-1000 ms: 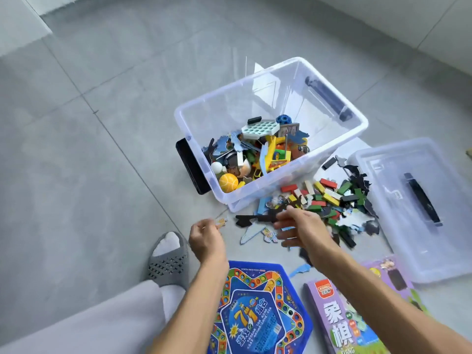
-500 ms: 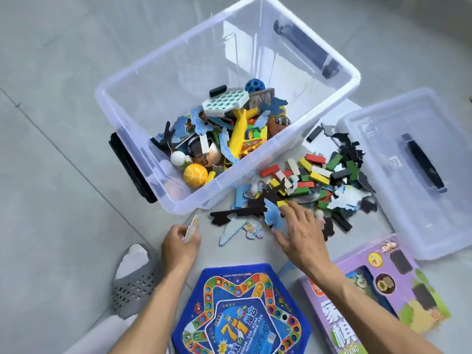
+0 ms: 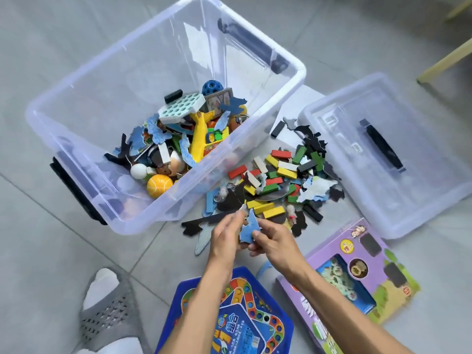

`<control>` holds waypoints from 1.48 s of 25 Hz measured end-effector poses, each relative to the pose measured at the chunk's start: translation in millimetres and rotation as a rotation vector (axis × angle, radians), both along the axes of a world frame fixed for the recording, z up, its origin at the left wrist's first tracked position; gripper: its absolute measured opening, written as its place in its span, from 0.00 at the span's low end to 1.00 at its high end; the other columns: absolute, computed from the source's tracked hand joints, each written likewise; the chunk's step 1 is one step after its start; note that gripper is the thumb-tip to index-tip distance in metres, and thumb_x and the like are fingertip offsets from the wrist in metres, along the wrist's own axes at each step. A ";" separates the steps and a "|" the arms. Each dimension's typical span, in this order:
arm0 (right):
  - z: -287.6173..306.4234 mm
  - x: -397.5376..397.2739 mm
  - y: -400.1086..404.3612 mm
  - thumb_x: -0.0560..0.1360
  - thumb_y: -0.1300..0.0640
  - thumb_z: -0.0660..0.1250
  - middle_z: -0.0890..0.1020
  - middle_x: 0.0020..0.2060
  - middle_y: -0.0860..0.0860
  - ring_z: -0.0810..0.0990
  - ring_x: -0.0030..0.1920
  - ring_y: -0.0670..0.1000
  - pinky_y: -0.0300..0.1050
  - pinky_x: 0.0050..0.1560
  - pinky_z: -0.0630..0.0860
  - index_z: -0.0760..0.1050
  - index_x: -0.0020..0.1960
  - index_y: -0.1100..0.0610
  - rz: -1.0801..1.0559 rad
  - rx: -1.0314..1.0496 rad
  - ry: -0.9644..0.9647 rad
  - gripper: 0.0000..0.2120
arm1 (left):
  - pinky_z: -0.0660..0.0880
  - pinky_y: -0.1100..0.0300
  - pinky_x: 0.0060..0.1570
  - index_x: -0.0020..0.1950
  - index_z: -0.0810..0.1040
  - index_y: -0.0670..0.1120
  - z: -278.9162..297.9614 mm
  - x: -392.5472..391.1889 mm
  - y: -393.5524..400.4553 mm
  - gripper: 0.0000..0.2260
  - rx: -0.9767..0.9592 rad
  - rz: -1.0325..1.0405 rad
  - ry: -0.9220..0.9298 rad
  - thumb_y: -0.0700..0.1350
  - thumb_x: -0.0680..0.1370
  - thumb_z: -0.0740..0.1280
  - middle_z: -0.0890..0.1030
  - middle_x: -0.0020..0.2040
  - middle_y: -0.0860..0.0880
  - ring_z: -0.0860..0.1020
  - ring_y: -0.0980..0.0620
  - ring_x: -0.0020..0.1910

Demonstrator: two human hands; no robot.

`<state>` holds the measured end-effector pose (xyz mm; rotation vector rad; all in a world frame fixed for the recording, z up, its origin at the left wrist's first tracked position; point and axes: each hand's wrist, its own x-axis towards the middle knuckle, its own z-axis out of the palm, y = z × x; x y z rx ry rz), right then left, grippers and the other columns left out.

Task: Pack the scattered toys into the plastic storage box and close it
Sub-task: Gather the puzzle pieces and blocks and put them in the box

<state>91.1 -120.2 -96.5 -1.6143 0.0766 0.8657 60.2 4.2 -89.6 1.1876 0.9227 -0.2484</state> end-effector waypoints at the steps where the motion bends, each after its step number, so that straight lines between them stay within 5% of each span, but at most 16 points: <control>1: 2.3 0.8 -1.6 0.82 0.64 0.58 0.82 0.36 0.49 0.79 0.35 0.49 0.47 0.41 0.81 0.79 0.56 0.53 0.026 0.028 0.021 0.13 | 0.80 0.52 0.40 0.51 0.81 0.46 3.0 0.6 0.0 0.06 -0.022 -0.027 -0.022 0.47 0.78 0.69 0.84 0.43 0.45 0.81 0.51 0.38; 3: 1.8 5.7 -3.5 0.83 0.60 0.57 0.80 0.37 0.50 0.78 0.35 0.48 0.47 0.38 0.80 0.79 0.52 0.53 0.187 -0.090 -0.131 0.12 | 0.81 0.54 0.38 0.52 0.81 0.45 1.8 -1.7 2.8 0.08 0.017 -0.055 -0.006 0.43 0.74 0.73 0.84 0.42 0.46 0.82 0.51 0.39; 6: -4.8 24.0 -8.5 0.81 0.49 0.60 0.77 0.42 0.48 0.76 0.40 0.50 0.50 0.37 0.74 0.79 0.47 0.53 0.551 -0.536 -0.724 0.12 | 0.80 0.58 0.34 0.52 0.81 0.44 -5.4 -8.2 1.5 0.06 -0.037 0.027 0.060 0.41 0.76 0.71 0.85 0.42 0.46 0.83 0.52 0.38; 8: -9.2 41.3 -17.0 0.79 0.48 0.63 0.79 0.55 0.49 0.77 0.51 0.53 0.52 0.46 0.76 0.79 0.56 0.52 0.586 -0.694 -0.950 0.11 | 0.76 0.60 0.30 0.52 0.81 0.43 -11.1 -8.4 -2.3 0.05 -0.084 0.153 0.108 0.39 0.78 0.68 0.85 0.42 0.45 0.82 0.49 0.36; 10: -18.3 53.0 -20.7 0.78 0.54 0.64 0.70 0.72 0.51 0.69 0.68 0.58 0.56 0.60 0.71 0.68 0.71 0.50 0.728 -0.767 -0.960 0.22 | 0.73 0.61 0.30 0.51 0.80 0.44 -13.5 -3.1 -1.8 0.06 -0.059 0.257 0.116 0.37 0.78 0.65 0.85 0.46 0.43 0.81 0.48 0.37; 12: -30.0 55.9 -17.1 0.76 0.59 0.63 0.58 0.78 0.49 0.57 0.77 0.58 0.60 0.64 0.65 0.58 0.77 0.50 0.876 -0.841 -0.917 0.30 | 0.72 0.62 0.35 0.52 0.80 0.45 -10.7 2.7 6.1 0.06 0.191 0.202 0.100 0.38 0.78 0.65 0.83 0.50 0.45 0.81 0.49 0.42; 15: -38.7 55.1 -8.1 0.71 0.64 0.67 0.66 0.75 0.52 0.65 0.72 0.59 0.60 0.55 0.72 0.63 0.75 0.55 0.826 -0.933 -1.030 0.33 | 0.67 0.68 0.47 0.54 0.78 0.43 -14.9 1.7 29.6 0.07 0.921 -0.185 0.006 0.41 0.77 0.68 0.75 0.58 0.45 0.74 0.49 0.51; 17: -42.3 49.9 -9.2 0.70 0.63 0.71 0.74 0.68 0.56 0.73 0.64 0.61 0.57 0.50 0.75 0.70 0.71 0.58 0.797 -0.934 -1.183 0.30 | 0.71 0.57 0.54 0.53 0.77 0.43 -27.5 -2.5 41.2 0.08 1.165 -0.425 -0.031 0.43 0.76 0.70 0.72 0.62 0.43 0.72 0.44 0.59; 19: -45.2 46.2 -16.4 0.72 0.58 0.70 0.75 0.65 0.56 0.74 0.60 0.61 0.57 0.50 0.75 0.71 0.68 0.57 0.705 -0.917 -1.264 0.25 | 0.72 0.46 0.58 0.55 0.76 0.44 -38.7 -7.1 43.1 0.11 1.206 -0.597 0.033 0.47 0.76 0.69 0.70 0.68 0.43 0.69 0.41 0.66; 23: -44.4 35.6 -29.1 0.76 0.55 0.66 0.76 0.61 0.56 0.76 0.57 0.60 0.56 0.55 0.74 0.73 0.65 0.58 0.568 -0.847 -1.184 0.19 | 0.66 0.46 0.62 0.68 0.66 0.53 -37.0 -10.3 28.1 0.22 1.157 -0.724 0.193 0.55 0.77 0.66 0.57 0.77 0.50 0.57 0.47 0.74; 27: -48.6 37.9 -24.6 0.67 0.65 0.72 0.74 0.67 0.57 0.75 0.61 0.60 0.53 0.60 0.77 0.69 0.70 0.61 0.707 -0.760 -1.092 0.32 | 0.69 0.51 0.60 0.78 0.48 0.56 -32.2 -5.6 18.5 0.44 1.073 -0.678 0.162 0.56 0.72 0.73 0.54 0.78 0.50 0.64 0.46 0.67; 31: -43.8 53.8 -10.9 0.71 0.61 0.72 0.72 0.69 0.54 0.75 0.50 0.58 0.52 0.47 0.76 0.65 0.73 0.58 0.739 -0.839 -0.986 0.32 | 0.70 0.53 0.60 0.78 0.42 0.58 -34.5 -2.3 11.1 0.55 1.013 -0.779 0.222 0.59 0.65 0.77 0.49 0.77 0.45 0.63 0.44 0.65; 37: -30.9 50.6 12.1 0.75 0.67 0.59 0.66 0.57 0.57 0.76 0.43 0.64 0.57 0.39 0.74 0.65 0.66 0.58 0.614 -0.812 -0.624 0.20 | 0.70 0.52 0.58 0.76 0.52 0.51 -38.9 10.8 4.8 0.53 0.847 -0.510 0.232 0.51 0.61 0.82 0.70 0.62 0.42 0.71 0.41 0.60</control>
